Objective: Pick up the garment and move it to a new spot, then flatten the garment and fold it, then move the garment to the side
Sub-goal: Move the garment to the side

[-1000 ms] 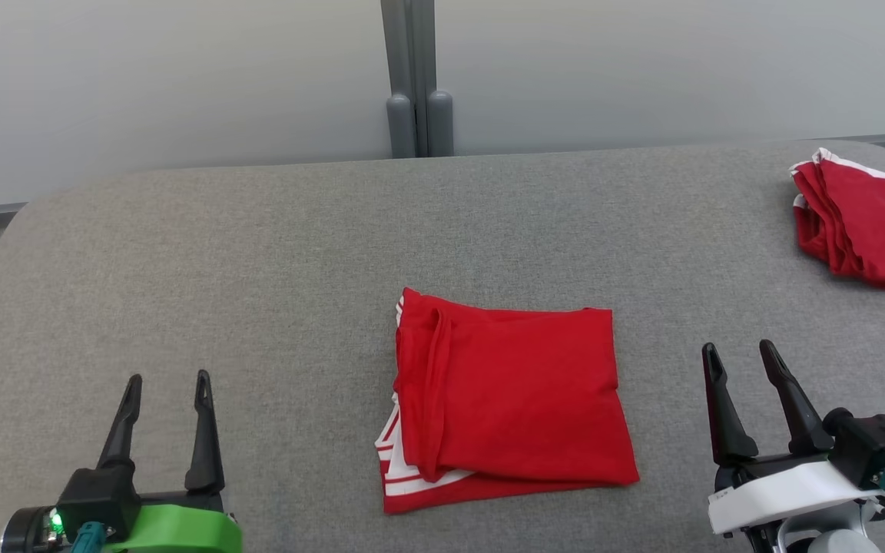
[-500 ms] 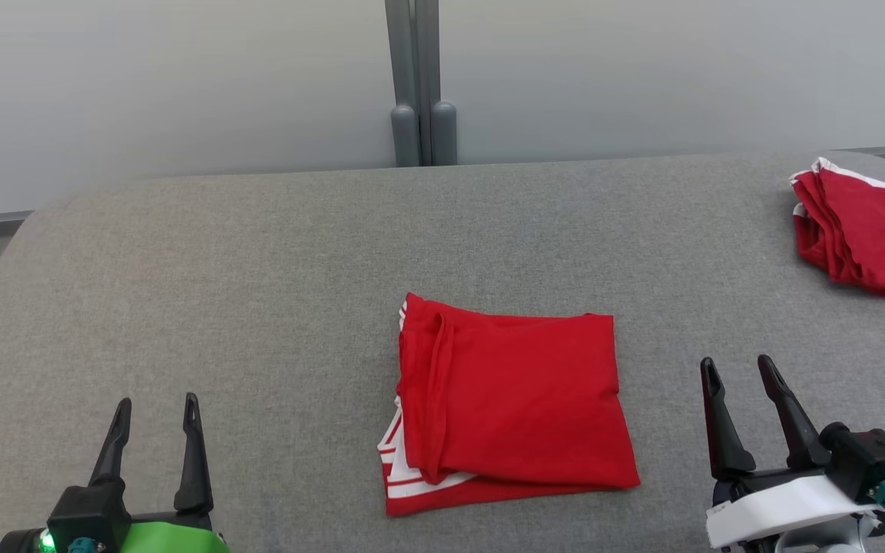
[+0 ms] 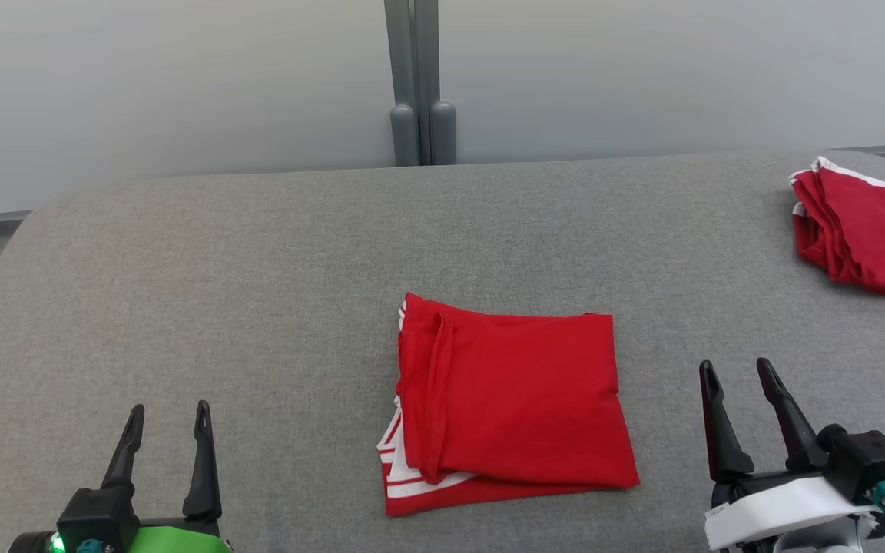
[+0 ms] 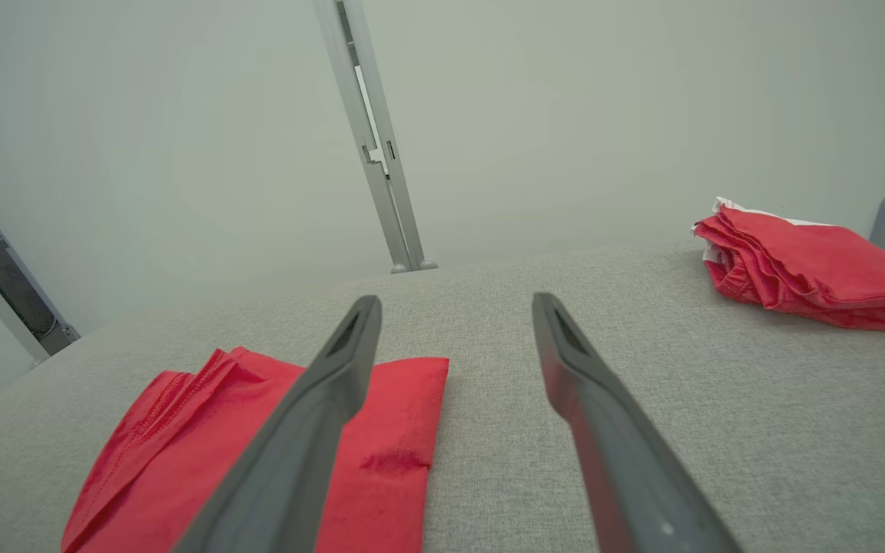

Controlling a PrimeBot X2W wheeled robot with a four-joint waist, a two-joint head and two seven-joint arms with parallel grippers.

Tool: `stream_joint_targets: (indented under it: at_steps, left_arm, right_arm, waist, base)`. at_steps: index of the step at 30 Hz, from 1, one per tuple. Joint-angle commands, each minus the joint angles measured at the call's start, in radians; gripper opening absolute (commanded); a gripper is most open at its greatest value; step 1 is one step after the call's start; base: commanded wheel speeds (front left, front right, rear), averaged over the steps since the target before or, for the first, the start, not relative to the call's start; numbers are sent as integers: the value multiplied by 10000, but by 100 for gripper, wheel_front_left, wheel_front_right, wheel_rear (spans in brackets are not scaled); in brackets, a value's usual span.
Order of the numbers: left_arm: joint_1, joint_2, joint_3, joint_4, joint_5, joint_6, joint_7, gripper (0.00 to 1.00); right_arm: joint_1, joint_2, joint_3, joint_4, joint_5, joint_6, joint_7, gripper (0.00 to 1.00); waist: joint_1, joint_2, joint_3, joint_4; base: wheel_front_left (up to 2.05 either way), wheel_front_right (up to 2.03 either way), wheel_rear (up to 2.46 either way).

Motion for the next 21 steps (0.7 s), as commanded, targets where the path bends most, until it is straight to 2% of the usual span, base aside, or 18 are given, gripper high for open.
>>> stream_joint_targets:
  at_steps: [1,21]
  left_arm:
    - [-14,9,43,0,120,-27,1,100]
    - [-76,-31,132,53,172,-131,1,100]
  right_arm:
    - [9,-8,4,32,-70,-8,-23,100]
    - [-18,20,47,73,-98,-8,-23,100]
  waist:
    - [0,0,0,-8]
    - [0,0,-12,-11]
  base:
    - [0,0,0]
    - [0,0,0]
